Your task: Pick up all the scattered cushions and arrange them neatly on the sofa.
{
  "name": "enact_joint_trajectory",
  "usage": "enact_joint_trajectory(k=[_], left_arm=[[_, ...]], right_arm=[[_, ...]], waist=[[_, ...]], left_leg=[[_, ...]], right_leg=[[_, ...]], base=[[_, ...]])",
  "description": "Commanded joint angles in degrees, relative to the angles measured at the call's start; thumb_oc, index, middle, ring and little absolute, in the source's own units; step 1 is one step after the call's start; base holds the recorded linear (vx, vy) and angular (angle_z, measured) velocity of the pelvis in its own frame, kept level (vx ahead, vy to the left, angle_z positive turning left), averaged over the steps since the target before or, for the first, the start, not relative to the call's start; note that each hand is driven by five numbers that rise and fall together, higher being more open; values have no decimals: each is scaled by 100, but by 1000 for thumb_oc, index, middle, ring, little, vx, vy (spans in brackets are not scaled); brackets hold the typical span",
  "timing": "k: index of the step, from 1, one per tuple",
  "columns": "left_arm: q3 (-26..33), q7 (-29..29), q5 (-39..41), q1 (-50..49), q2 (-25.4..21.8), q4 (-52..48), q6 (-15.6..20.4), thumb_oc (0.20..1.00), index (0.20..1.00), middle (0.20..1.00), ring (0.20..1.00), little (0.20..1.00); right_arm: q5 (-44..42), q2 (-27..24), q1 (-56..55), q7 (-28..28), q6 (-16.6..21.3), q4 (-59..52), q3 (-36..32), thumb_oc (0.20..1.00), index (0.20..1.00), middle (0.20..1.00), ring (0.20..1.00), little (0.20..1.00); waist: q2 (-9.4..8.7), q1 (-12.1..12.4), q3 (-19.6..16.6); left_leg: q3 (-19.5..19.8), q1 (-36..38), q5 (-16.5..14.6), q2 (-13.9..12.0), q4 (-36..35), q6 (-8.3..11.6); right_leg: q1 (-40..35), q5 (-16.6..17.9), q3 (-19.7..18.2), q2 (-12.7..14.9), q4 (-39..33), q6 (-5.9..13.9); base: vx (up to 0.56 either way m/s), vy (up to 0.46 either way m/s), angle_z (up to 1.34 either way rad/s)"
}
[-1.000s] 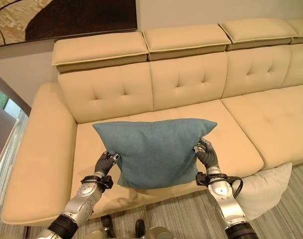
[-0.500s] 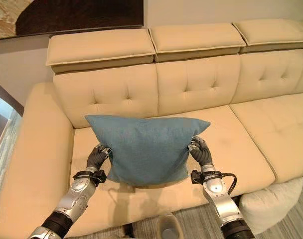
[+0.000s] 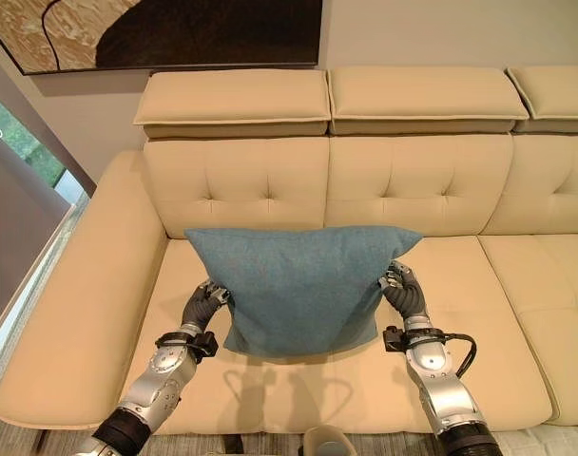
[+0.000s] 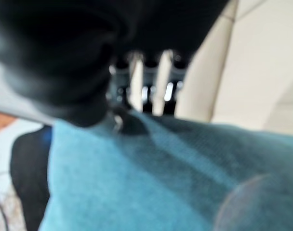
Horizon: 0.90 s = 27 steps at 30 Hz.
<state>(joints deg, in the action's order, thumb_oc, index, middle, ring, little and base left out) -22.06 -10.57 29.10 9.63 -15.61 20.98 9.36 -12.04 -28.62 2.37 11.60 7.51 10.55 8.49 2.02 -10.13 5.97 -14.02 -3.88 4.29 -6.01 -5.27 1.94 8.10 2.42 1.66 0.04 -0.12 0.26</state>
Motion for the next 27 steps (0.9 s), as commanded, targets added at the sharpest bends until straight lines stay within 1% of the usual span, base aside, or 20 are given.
enact_joint_trajectory(k=[1, 4, 5, 6, 9, 10, 11, 12, 13, 15, 16, 18, 19, 20, 21, 22, 25, 27], left_arm=[[-131, -151, -498, 1191, 28, -368, 627, 200, 200, 200, 200, 200], [-197, -378, -569, 1822, 14, -130, 682, 200, 200, 200, 200, 200], [-192, -379, -568, 1841, 15, -119, 686, 200, 200, 200, 200, 200], [-226, -513, -599, 2283, -50, 100, 724, 200, 200, 200, 200, 200], [-341, -764, -680, 3141, -221, 543, 777, 200, 200, 200, 200, 200], [-364, -810, -698, 3376, -254, 668, 787, 200, 200, 200, 200, 200], [-359, -808, -696, 3397, -255, 682, 793, 200, 200, 200, 200, 200], [-411, -937, -756, 3881, -359, 934, 799, 200, 200, 200, 200, 200], [-408, -936, -755, 3894, -363, 940, 801, 200, 200, 200, 200, 200], [-445, -1035, -769, 4315, -452, 1187, 821, 200, 200, 200, 200, 200], [-464, -1090, -810, 4589, -557, 1252, 844, 200, 200, 200, 200, 200], [-509, -1139, -778, 4878, -607, 1441, 880, 200, 200, 200, 200, 200], [-507, -1137, -776, 4888, -608, 1448, 883, 200, 200, 200, 200, 200], [-541, -1174, -776, 5106, -650, 1654, 868, 200, 200, 200, 200, 200], [-540, -1172, -774, 5113, -651, 1659, 870, 200, 200, 200, 200, 200], [-568, -1189, -757, 5300, -698, 1886, 871, 200, 200, 200, 200, 200], [-563, -1213, -677, 5445, -712, 2064, 883, 200, 200, 200, 200, 200], [-576, -1147, -497, 5583, -738, 2426, 866, 200, 200, 200, 200, 200]], right_arm=[[67, 70, 915, 172, 607, -323, 310, 200, 200, 200, 200, 200], [-23, 109, 1559, 379, 637, -132, 476, 200, 200, 200, 200, 200], [-25, 109, 1581, 381, 641, -119, 479, 200, 200, 200, 200, 200], [-26, 82, 2033, 507, 651, 34, 624, 200, 200, 200, 200, 200], [-18, 14, 2935, 744, 647, 312, 881, 200, 200, 200, 200, 200], [-27, 16, 3181, 797, 652, 403, 964, 200, 200, 200, 200, 200], [-30, 16, 3205, 799, 658, 419, 969, 200, 200, 200, 200, 200], [-47, 28, 3728, 917, 656, 643, 1118, 200, 200, 200, 200, 200], [-49, 30, 3744, 918, 659, 651, 1120, 200, 200, 200, 200, 200], [-52, 33, 4297, 1017, 658, 906, 1283, 200, 200, 200, 200, 200], [-31, -15, 4753, 1064, 641, 1061, 1442, 200, 200, 200, 200, 200], [-61, 44, 5152, 1098, 654, 1249, 1589, 200, 200, 200, 200, 200], [-63, 44, 5164, 1098, 658, 1258, 1592, 200, 200, 200, 200, 200], [-92, 88, 5409, 1114, 660, 1401, 1696, 200, 200, 200, 200, 200], [-94, 89, 5417, 1114, 662, 1407, 1698, 200, 200, 200, 200, 200], [-119, 49, 5674, 1106, 661, 1555, 1836, 200, 200, 200, 200, 200], [-178, 63, 5864, 1082, 673, 1746, 1927, 200, 200, 200, 200, 200], [-374, 93, 6128, 994, 683, 2219, 2099, 200, 200, 200, 200, 200]], waist=[[-472, 6, -257], [-447, 43, -115], [-446, 40, -110], [-419, 57, -25], [-388, 99, 125], [-377, 109, 156], [-375, 107, 157], [-356, 144, 208], [-361, 142, 200], [-360, 182, 276], [-358, 226, 326], [-367, 254, 388], [-366, 252, 395], [-379, 266, 440], [-379, 264, 442], [-376, 265, 494], [-371, 277, 577], [-391, 317, 671]], left_leg=[[-105, 174, -671, 115, 460, 182], [-105, -34, -669, 124, 496, 182], [-105, -48, -671, 124, 506, 181], [-111, -229, -672, 136, 563, 175], [-107, -559, -657, 157, 669, 174], [-97, -669, -649, 163, 701, 169], [-99, -688, -651, 163, 709, 168], [-85, -873, -667, 178, 800, 160], [-88, -898, -644, 183, 795, 158], [-50, -1091, -640, 206, 899, 149], [-37, -1176, -676, 219, 961, 137], [-25, -1275, -685, 222, 1026, 135], [-25, -1277, -688, 221, 1031, 135], [3, -1357, -683, 227, 1058, 137], [4, -1361, -684, 227, 1061, 137], [31, -1431, -680, 229, 1076, 142], [67, -1561, -679, 236, 1133, 145], [132, -1739, -672, 246, 1209, 144]], right_leg=[[-12, -209, -54, 647, 27, 712], [231, -190, -78, 671, 122, 715], [246, -192, -79, 671, 130, 714], [452, -165, -114, 689, 203, 719], [805, -105, -166, 720, 305, 743], [916, -91, -193, 727, 336, 750], [937, -91, -197, 728, 344, 750], [1108, -69, -228, 734, 406, 765], [1133, -48, -232, 738, 398, 763], [1273, -7, -268, 746, 419, 771], [1345, 2, -294, 735, 431, 775], [1435, 32, -321, 739, 441, 782], [1435, 32, -321, 739, 443, 782], [1504, 50, -330, 743, 453, 789], [1507, 50, -330, 744, 455, 789], [1574, 66, -344, 743, 462, 796], [1681, 80, -342, 742, 486, 798], [1845, 120, -363, 724, 525, 799]], base=[[-34, 19, -5], [-57, 22, 1], [-90, 26, 0], [-103, 31, 4], [-116, 37, 3], [-74, 26, -4], [-56, 27, -8], [-35, 12, -5], [-37, 23, -6], [-29, 18, -5], [-16, 22, -4], [11, 15, -6], [4, 2, -13], [-1, 2, -12], [1, 3, -8], [1, 0, -3], [0, 0, 0], [0, 0, 0]])
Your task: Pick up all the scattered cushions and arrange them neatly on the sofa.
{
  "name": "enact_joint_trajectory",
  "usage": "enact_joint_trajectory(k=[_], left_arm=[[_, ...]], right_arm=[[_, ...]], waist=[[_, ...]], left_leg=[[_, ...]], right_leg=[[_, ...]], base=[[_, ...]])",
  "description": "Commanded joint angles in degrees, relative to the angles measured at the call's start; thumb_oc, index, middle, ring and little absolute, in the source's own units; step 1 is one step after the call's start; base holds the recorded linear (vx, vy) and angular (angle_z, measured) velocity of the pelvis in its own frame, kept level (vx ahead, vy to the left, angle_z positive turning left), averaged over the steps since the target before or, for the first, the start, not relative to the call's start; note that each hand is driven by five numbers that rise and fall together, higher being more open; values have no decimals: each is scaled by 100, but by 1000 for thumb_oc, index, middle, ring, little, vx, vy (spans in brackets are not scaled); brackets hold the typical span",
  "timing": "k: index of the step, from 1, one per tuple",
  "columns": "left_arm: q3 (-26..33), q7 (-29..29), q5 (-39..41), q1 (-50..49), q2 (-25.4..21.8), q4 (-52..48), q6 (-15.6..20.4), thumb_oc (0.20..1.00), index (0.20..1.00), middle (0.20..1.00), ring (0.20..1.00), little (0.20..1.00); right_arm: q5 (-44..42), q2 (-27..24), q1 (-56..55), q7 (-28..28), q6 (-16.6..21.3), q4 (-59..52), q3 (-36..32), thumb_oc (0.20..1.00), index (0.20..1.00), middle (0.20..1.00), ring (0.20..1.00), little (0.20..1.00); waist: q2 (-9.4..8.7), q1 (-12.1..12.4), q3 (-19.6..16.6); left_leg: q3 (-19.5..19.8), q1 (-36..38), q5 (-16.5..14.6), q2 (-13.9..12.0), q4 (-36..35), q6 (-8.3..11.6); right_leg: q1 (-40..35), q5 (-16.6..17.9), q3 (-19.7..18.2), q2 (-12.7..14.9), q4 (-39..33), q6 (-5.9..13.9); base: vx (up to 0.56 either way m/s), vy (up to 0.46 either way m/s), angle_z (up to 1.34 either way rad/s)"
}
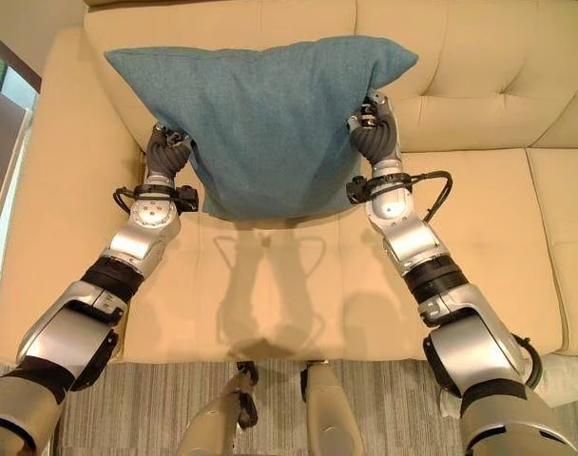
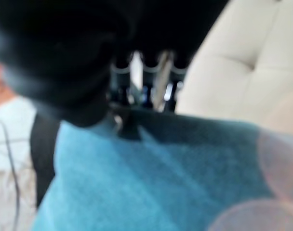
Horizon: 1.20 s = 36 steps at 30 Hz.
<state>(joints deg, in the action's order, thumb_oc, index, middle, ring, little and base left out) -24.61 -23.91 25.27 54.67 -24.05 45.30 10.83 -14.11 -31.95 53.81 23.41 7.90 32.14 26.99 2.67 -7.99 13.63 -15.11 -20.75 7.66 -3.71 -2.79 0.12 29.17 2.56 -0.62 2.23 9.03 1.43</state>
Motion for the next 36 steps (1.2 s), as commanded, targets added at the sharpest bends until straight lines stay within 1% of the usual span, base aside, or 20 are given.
enact_joint_trajectory(k=[1, 7, 8, 9, 10, 11, 12, 13, 20, 21, 22, 25, 26, 29, 30, 31, 32, 33, 34, 36], left_arm=[[-320, 190, -111, 1086, 104, 0, 722, 200, 200, 200, 200, 200], [-340, 387, -98, 1203, -255, 793, 573, 222, 222, 222, 222, 222], [-340, 388, -97, 1205, -255, 796, 575, 338, 338, 338, 338, 338], [-337, 391, -100, 1213, -295, 851, 574, 398, 398, 398, 398, 398], [-337, 399, -89, 1240, -340, 1000, 569, 1000, 1000, 1000, 1000, 1000], [-374, 424, -77, 1300, -348, 1108, 558, 1000, 1000, 1000, 1000, 1000], [-432, 463, -52, 1463, -422, 1321, 545, 1000, 1000, 1000, 1000, 1000], [-512, 506, -65, 1616, -491, 1467, 534, 1000, 1000, 1000, 1000, 1000], [-982, 750, -114, 2471, -1325, 2216, 461, 1000, 1000, 1000, 1000, 1000], [-977, 765, -115, 2478, -1398, 2240, 456, 1000, 1000, 1000, 1000, 1000], [-717, 796, 8, 2178, -1665, 2040, 533, 1000, 1000, 1000, 1000, 1000], [-532, 820, -4, 1749, -1780, 1580, 600, 1000, 1000, 1000, 1000, 1000], [-102, 859, 89, 807, -1864, 487, 758, 1000, 1000, 1000, 1000, 1000], [568, 984, -5, -820, -1742, -755, 831, 1000, 1000, 1000, 1000, 1000], [560, 978, -12, -833, -1742, -772, 824, 1000, 1000, 1000, 1000, 1000], [921, 1168, -105, -1817, -1585, -1354, 801, 1000, 1000, 1000, 1000, 1000], [1050, 1206, -135, -2264, -1313, -1527, 805, 1000, 1000, 1000, 1000, 1000], [1045, 1202, -140, -2274, -1313, -1539, 800, 1000, 1000, 1000, 1000, 1000], [1363, 1414, -232, -3204, -945, -1911, 778, 1000, 1000, 1000, 1000, 1000], [1473, 1532, -613, -3923, -701, -2060, 683, 1000, 1000, 1000, 1000, 1000]], right_arm=[[-170, 427, 994, -189, 650, 69, 252, 200, 200, 200, 200, 200], [-426, 370, 1118, -405, 681, 640, 402, 200, 200, 200, 200, 200], [-427, 371, 1121, -406, 683, 643, 403, 200, 200, 200, 200, 200], [-428, 356, 1138, -426, 675, 745, 434, 200, 200, 200, 200, 200], [-366, 302, 1248, -457, 623, 1042, 543, 200, 200, 200, 200, 200], [-343, 275, 1321, -468, 607, 1185, 589, 304, 304, 304, 304, 304], [-309, 239, 1532, -467, 564, 1512, 732, 755, 755, 755, 755, 755], [-323, 212, 1703, -500, 548, 1724, 835, 1000, 1000, 1000, 1000, 1000], [-380, -270, 2667, -587, 380, 3088, 1428, 1000, 1000, 1000, 1000, 1000], [-368, -360, 2649, -578, 380, 3149, 1425, 1000, 1000, 1000, 1000, 1000], [-330, -889, 2409, -559, 362, 3117, 1304, 1000, 1000, 1000, 1000, 1000], [-325, -1213, 2003, -586, 386, 2873, 1084, 1000, 1000, 1000, 1000, 1000], [-220, -1585, 1145, -592, 441, 2116, 618, 1000, 1000, 1000, 1000, 1000], [109, -1851, -574, -664, 527, 868, -374, 1000, 1000, 1000, 1000, 1000], [119, -1851, -616, -662, 517, 839, -404, 1000, 1000, 1000, 1000, 1000], [313, -1860, -1750, -811, 535, 310, -1081, 1000, 1000, 1000, 1000, 1000], [340, -1767, -2248, -890, 633, 55, -1339, 1000, 1000, 1000, 1000, 1000], [345, -1766, -2277, -891, 626, 35, -1359, 1000, 1000, 1000, 1000, 1000], [730, -1686, -3270, -1068, 608, -449, -1836, 1000, 1000, 1000, 1000, 1000], [994, -1448, -4129, -1200, 621, -721, -2300, 1000, 1000, 1000, 1000, 1000]], waist=[[-455, 101, -95], [-455, 150, 25], [-454, 149, 19], [-457, 160, 28], [-465, 176, 29], [-475, 178, 26], [-487, 185, 30], [-492, 186, 39], [-464, 223, -118], [-450, 227, -132], [-408, 231, -199], [-395, 238, -258], [-399, 235, -309], [-436, 213, -409], [-451, 218, -429], [-478, 198, -496], [-489, 185, -502], [-498, 189, -513], [-525, 150, -563], [-515, 128, -633]], left_leg=[[242, -60, -1011, 15, 965, 326], [355, -539, -966, 4, 1095, 367], [355, -548, -967, 3, 1099, 367], [366, -623, -948, 2, 1103, 373], [392, -802, -917, 2, 1137, 385], [404, -897, -894, -13, 1165, 396], [442, -989, -864, -31, 1169, 414], [460, -1045, -849, -33, 1176, 425], [600, -1166, -682, -17, 964, 474], [613, -1140, -678, -15, 941, 478], [624, -1005, -688, 5, 918, 493], [605, -861, -711, 17, 889, 492], [592, -625, -748, 8, 853, 489], [535, -164, -800, -26, 742, 483], [533, -172, -771, -15, 722, 481], [514, 198, -784, -46, 587, 481], [499, 392, -794, -73, 536, 487], [499, 387, -769, -65, 520, 485], [498, 674, -741, -90, 390, 482], [447, 1007, -717, -95, 239, 474]], right_leg=[[-254, 105, -135, 504, -386, 683], [129, 199, -142, 476, -408, 668], [137, 200, -141, 476, -408, 668], [197, 227, -147, 465, -422, 672], [329, 274, -143, 448, -456, 673], [402, 290, -126, 448, -468, 674], [477, 317, -106, 436, -497, 672], [518, 332, -108, 428, -512, 674], [615, 485, -86, 418, -707, 699], [594, 481, -76, 425, -711, 699], [429, 450, -41, 442, -757, 684], [290, 419, -16, 446, -771, 672], [47, 361, 28, 462, -782, 659], [-394, 244, 86, 481, -823, 640], [-383, 262, 84, 490, -835, 641], [-707, 183, 124, 492, -867, 642], [-872, 121, 146, 485, -860, 651], [-865, 137, 145, 491, -870, 650], [-1133, 67, 202, 480, -900, 657], [-1417, 8, 235, 445, -938, 662]], base=[[0, 0, 0], [-4, -6, 1], [-23, -15, 4], [-30, -38, 5], [-44, -57, 4], [-45, -77, 5], [-34, -56, 4], [-42, -54, 7], [-13, -12, 3], [0, 0, 0], [38, 3, 1], [38, -7, 3], [78, -25, 8], [98, -24, 5], [119, -49, 2], [127, -56, 1], [127, -56, -1], [87, -67, 4], [67, -45, 5], [71, -41, 5]])
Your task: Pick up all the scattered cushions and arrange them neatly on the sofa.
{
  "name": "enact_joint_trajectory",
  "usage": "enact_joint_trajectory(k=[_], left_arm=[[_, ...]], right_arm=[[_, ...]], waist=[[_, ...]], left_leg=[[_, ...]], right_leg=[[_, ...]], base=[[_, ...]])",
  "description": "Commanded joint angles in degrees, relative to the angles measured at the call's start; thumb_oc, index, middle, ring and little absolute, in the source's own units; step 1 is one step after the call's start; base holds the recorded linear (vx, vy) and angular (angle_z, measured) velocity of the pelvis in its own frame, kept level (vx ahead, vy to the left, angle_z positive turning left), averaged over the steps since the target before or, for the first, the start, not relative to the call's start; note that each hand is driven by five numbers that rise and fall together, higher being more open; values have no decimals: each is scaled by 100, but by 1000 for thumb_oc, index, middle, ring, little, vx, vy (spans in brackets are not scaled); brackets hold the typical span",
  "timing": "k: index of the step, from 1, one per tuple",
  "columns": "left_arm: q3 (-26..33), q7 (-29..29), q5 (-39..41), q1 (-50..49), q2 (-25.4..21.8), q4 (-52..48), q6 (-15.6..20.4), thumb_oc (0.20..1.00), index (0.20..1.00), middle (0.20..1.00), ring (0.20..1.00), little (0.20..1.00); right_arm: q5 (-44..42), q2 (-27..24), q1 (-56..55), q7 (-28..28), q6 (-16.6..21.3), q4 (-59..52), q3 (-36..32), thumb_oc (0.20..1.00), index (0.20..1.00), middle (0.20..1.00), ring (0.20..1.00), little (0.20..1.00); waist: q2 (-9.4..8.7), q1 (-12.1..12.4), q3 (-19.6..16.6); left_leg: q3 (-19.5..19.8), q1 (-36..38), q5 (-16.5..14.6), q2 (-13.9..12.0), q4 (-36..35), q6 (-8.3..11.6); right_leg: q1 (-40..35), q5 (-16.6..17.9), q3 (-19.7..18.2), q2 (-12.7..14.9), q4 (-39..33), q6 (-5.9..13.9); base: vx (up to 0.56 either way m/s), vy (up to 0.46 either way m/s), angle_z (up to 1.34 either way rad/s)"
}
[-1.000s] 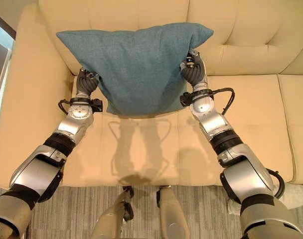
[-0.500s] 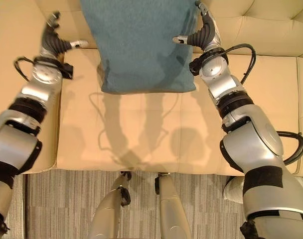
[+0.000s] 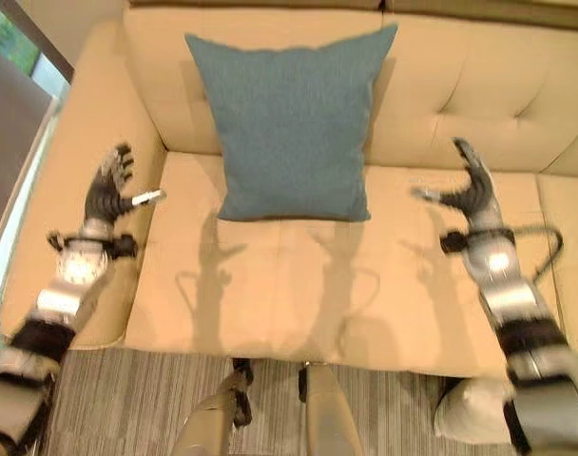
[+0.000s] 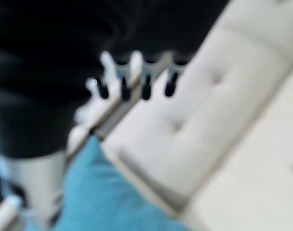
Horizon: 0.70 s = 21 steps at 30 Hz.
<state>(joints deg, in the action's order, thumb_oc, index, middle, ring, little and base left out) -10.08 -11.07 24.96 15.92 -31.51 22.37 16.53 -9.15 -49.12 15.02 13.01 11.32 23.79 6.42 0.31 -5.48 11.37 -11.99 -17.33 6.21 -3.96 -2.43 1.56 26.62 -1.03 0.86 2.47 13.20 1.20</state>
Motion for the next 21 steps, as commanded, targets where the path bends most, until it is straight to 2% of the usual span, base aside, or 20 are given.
enact_joint_trajectory(k=[1, 5, 7, 9, 15, 17, 18, 19, 21], left_arm=[[128, 324, -670, -379, 195, 292, 46, 1000, 1000, 1000, 1000, 1000], [162, 470, -1394, -1365, 493, 530, -214, 1000, 1000, 1000, 1000, 1000], [92, 496, -1667, -1453, 536, 707, -250, 1000, 1000, 1000, 1000, 1000], [-221, 527, -2498, -1671, 774, 1860, -477, 1000, 1000, 1000, 1000, 1000], [-547, 504, -2953, -1650, 1122, 3558, -644, 1000, 1000, 1000, 1000, 1000], [-553, 480, -2896, -1662, 1264, 3895, -669, 1000, 1000, 1000, 1000, 1000], [-563, 475, -2711, -1623, 1383, 3957, -648, 1000, 1000, 1000, 1000, 1000], [-611, 502, -2586, -1588, 1496, 3965, -641, 1000, 1000, 1000, 1000, 1000], [-747, 560, -2578, -1442, 1542, 3975, -659, 1000, 1000, 1000, 1000, 1000]], right_arm=[[663, 391, -523, -192, 251, 96, -322, 1000, 1000, 1000, 1000, 1000], [1359, 875, -1469, -479, 145, 189, -196, 1000, 1000, 1000, 1000, 1000], [1448, 1004, -1528, -522, 154, 420, -64, 1000, 1000, 1000, 1000, 1000], [1660, 1577, -1705, -681, 68, 1564, 500, 1000, 1000, 1000, 1000, 1000], [1608, 2236, -1919, -839, -108, 2962, 975, 1000, 1000, 1000, 1000, 1000], [1570, 2362, -1915, -838, -167, 3302, 1081, 1000, 1000, 1000, 1000, 1000], [1576, 2364, -1796, -826, -223, 3529, 1227, 1000, 1000, 1000, 1000, 1000], [1577, 2362, -1697, -845, -273, 3656, 1229, 1000, 1000, 1000, 1000, 1000], [1599, 2422, -1549, -802, -406, 3993, 1237, 1000, 1000, 1000, 1000, 1000]], waist=[[-288, -124, -449], [-304, -116, -602], [-311, -122, -633], [-316, -118, -769], [-319, -259, -858], [-339, -260, -858], [-403, -153, -728], [-421, -134, -744], [-396, -213, -743]], left_leg=[[125, 784, -567, -72, 173, 326], [113, 1225, -595, -101, 92, 301], [108, 1329, -615, -98, 90, 295], [84, 1630, -670, -145, 97, 307], [-19, 1907, -614, -340, 56, 426], [112, 1885, -743, -299, 272, 397], [848, 1734, -1118, 1, 826, 333], [1291, 1704, -1345, 247, 919, 249], [1121, 1768, -1421, 323, 795, 102]], right_leg=[[-1257, 355, 109, 404, -1359, 686], [-1671, 275, 145, 368, -1372, 675], [-1777, 249, 128, 350, -1374, 667], [-2102, 116, 106, 284, -1359, 646], [-2473, -116, 94, 90, -1330, 532], [-2491, -95, -51, 78, -1341, 527], [-2364, -5, -321, 49, -1251, 509], [-2236, 99, -580, 26, -1273, 544], [-1990, 308, -882, 3, -1233, 662]], base=[[41, -43, 2], [0, -53, -4], [-28, -33, 5], [-91, -90, 2], [-66, -62, 14], [-102, 24, 12], [-203, 105, -77], [-272, 244, -105], [-186, 279, -161]])
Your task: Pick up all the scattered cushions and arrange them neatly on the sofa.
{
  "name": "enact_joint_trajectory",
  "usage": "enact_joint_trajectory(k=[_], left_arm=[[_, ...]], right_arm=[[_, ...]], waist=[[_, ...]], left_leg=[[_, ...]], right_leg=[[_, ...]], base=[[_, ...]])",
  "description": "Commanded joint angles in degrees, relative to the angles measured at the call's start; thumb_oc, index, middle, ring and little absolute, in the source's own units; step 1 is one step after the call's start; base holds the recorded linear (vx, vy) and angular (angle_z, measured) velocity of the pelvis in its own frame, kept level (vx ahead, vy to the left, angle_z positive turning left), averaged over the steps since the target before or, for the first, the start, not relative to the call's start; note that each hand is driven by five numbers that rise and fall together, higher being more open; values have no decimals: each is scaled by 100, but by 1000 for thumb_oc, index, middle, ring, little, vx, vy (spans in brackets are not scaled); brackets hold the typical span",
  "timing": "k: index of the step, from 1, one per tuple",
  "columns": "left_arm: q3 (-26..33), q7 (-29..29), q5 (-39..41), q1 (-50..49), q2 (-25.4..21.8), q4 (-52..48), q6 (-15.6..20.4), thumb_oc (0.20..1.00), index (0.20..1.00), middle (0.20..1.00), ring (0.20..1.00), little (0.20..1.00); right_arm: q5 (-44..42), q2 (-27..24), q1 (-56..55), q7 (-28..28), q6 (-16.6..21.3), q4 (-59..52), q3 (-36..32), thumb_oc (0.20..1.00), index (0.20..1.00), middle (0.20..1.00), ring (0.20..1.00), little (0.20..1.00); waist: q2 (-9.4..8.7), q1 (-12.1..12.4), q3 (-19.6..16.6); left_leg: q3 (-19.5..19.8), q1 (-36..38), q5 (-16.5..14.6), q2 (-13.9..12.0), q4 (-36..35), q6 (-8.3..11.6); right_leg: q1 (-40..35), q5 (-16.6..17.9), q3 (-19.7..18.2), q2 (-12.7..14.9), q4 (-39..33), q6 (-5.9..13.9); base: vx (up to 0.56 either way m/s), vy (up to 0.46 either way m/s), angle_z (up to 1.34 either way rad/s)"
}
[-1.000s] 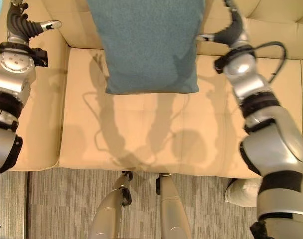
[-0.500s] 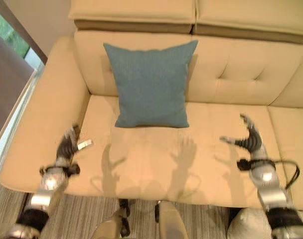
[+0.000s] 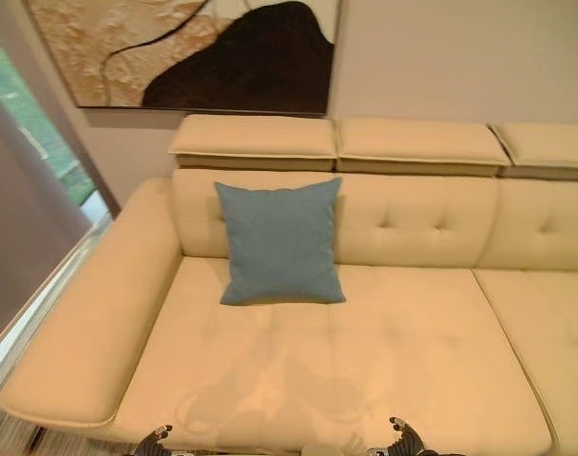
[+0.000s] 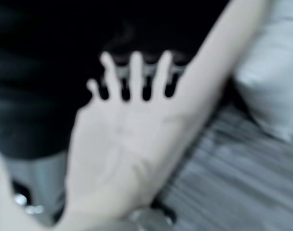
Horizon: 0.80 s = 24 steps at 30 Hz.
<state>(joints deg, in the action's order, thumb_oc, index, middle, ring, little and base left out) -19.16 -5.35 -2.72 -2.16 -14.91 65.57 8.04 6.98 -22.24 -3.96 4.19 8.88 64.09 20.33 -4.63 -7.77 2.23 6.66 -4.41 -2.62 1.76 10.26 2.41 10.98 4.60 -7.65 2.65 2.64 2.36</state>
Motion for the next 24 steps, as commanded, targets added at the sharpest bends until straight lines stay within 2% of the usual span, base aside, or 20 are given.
enact_joint_trajectory(k=[1, 2, 3, 5, 6, 7, 8, 9, 10, 11, 12, 14, 16, 17, 19, 20, 24], left_arm=[[136, -8, 180, 409, -132, -335, 189, 1000, 1000, 1000, 1000, 1000], [93, 10, 147, 451, -145, -299, 185, 1000, 1000, 1000, 1000, 1000], [21, 60, 67, 555, -173, -299, 177, 1000, 1000, 1000, 1000, 1000], [-24, 54, 24, 630, -241, -341, 163, 1000, 1000, 1000, 1000, 1000], [-99, 79, -45, 748, -324, -374, 133, 1000, 1000, 1000, 1000, 1000], [-140, 98, -85, 777, -349, -386, 121, 1000, 1000, 1000, 1000, 1000], [-190, 132, -136, 777, -326, -358, 90, 1000, 1000, 1000, 1000, 1000], [-177, 136, -136, 787, -301, -314, 73, 1000, 1000, 1000, 1000, 1000], [-170, 153, -123, 757, -272, -306, 62, 1000, 1000, 1000, 1000, 1000], [-123, 168, -63, 721, -213, -257, 56, 1000, 1000, 1000, 1000, 1000], [-143, 193, -50, 673, -158, -240, 41, 1000, 1000, 1000, 1000, 1000], [-130, 207, -59, 656, -114, -174, 42, 1000, 1000, 1000, 1000, 1000], [-155, 201, -21, 707, -26, -54, 1, 1000, 1000, 1000, 1000, 1000], [-155, 200, -21, 707, -26, -54, 1, 1000, 1000, 1000, 1000, 1000], [-251, 181, 41, 738, 66, -57, -4, 1000, 1000, 1000, 1000, 1000], [-301, 172, 100, 750, 163, -42, 2, 1000, 1000, 1000, 1000, 1000], [-404, 194, 79, 798, 259, -11, -12, 1000, 1000, 1000, 1000, 1000]], right_arm=[[-30, -234, 415, 79, -197, 3, -140, 1000, 1000, 1000, 1000, 1000], [-24, -186, 486, 74, -221, 61, -105, 1000, 1000, 1000, 1000, 1000], [-43, -97, 531, 102, -233, 121, -102, 1000, 1000, 1000, 1000, 1000], [-79, 7, 595, 112, -255, 148, -99, 1000, 1000, 1000, 1000, 1000], [-161, 72, 631, 117, -275, 172, -101, 1000, 1000, 1000, 1000, 1000], [-176, 91, 606, 113, -271, 196, -83, 1000, 1000, 1000, 1000, 1000], [-223, 126, 518, 98, -253, 235, -116, 1000, 1000, 1000, 1000, 1000], [-254, 149, 490, 93, -247, 281, -150, 1000, 1000, 1000, 1000, 1000], [-283, 163, 455, 99, -239, 292, -181, 1000, 1000, 1000, 1000, 1000], [-346, 201, 430, 86, -230, 329, -243, 1000, 1000, 1000, 1000, 1000], [-328, 253, 407, 81, -248, 298, -219, 1000, 1000, 1000, 1000, 1000], [-406, 321, 343, 86, -245, 312, -199, 1000, 1000, 1000, 1000, 1000], [-625, 309, 258, 92, -234, 319, -184, 1000, 1000, 1000, 1000, 1000], [-625, 309, 258, 92, -234, 319, -184, 1000, 1000, 1000, 1000, 1000], [-700, 252, 291, 108, -253, 358, -155, 1000, 1000, 1000, 1000, 1000], [-769, 232, 301, 119, -223, 365, -186, 1000, 1000, 1000, 1000, 1000], [-805, 239, 302, 147, -254, 450, -214, 1000, 1000, 1000, 1000, 1000]], waist=[[63, 33, 185], [15, 49, 208], [-60, 93, 301], [-119, 97, 415], [-42, 215, 588], [-15, 248, 604], [58, 273, 585], [100, 310, 544], [136, 344, 503], [178, 463, 411], [114, 580, 305], [9, 596, 204], [-17, 432, 265], [-16, 432, 265], [-33, 444, 362], [-27, 483, 359], [33, 432, 353]], left_leg=[[-868, 492, -525, -219, -538, -32], [-954, 528, -517, -168, -623, -101], [-1145, 582, -523, -69, -783, -228], [-1332, 565, -424, -32, -878, -275], [-1487, 486, -322, -154, -863, -302], [-1540, 420, -236, -190, -874, -321], [-1610, 427, -156, -233, -947, -364], [-1674, 401, -123, -279, -966, -388], [-1734, 380, -119, -317, -952, -394], [-1952, 343, -86, -413, -914, -369], [-2138, 287, -38, -442, -865, -320], [-2333, 212, 58, -546, -755, -194], [-2334, 143, 134, -795, -484, -37], [-2334, 144, 133, -795, -484, -37], [-1539, 94, -40, -561, -264, -38], [-1002, 113, -188, -296, -303, -70], [-983, 197, -235, -182, -458, -181]], right_leg=[[-305, -125, -169, -28, -172, 631], [-182, 17, -276, -34, -194, 733], [32, 264, -341, -22, -280, 952], [291, 401, -261, -15, -251, 1099], [295, 62, 488, 93, 81, 890], [250, -108, 778, 171, 345, 810], [55, -414, 865, 175, 883, 679], [-22, -539, 886, 210, 1129, 653], [-139, -643, 997, 287, 1233, 608], [-515, -779, 1372, 567, 1339, 580], [-836, -712, 1528, 679, 1036, 601], [-1108, -869, 1377, 470, 398, 642], [-1145, -947, 1093, 138, 161, 434], [-1145, -947, 1092, 138, 162, 434], [-1034, -862, 805, 36, 213, 357], [-999, -808, 581, -48, 161, 346], [-862, -738, 180, -156, 220, 368]], base=[[-147, 201, -220], [-266, 261, -169], [-295, 228, -148], [-354, 145, -130], [-414, 95, -197], [-463, 117, -198], [-316, 79, -150], [-245, 55, -84], [-199, -50, -60], [-179, -106, -75], [-190, -246, -100], [-147, -306, -166], [-163, -294, -88], [-137, -145, -30], [-88, -64, -68], [-22, -37, -97], [1, 44, -105]])
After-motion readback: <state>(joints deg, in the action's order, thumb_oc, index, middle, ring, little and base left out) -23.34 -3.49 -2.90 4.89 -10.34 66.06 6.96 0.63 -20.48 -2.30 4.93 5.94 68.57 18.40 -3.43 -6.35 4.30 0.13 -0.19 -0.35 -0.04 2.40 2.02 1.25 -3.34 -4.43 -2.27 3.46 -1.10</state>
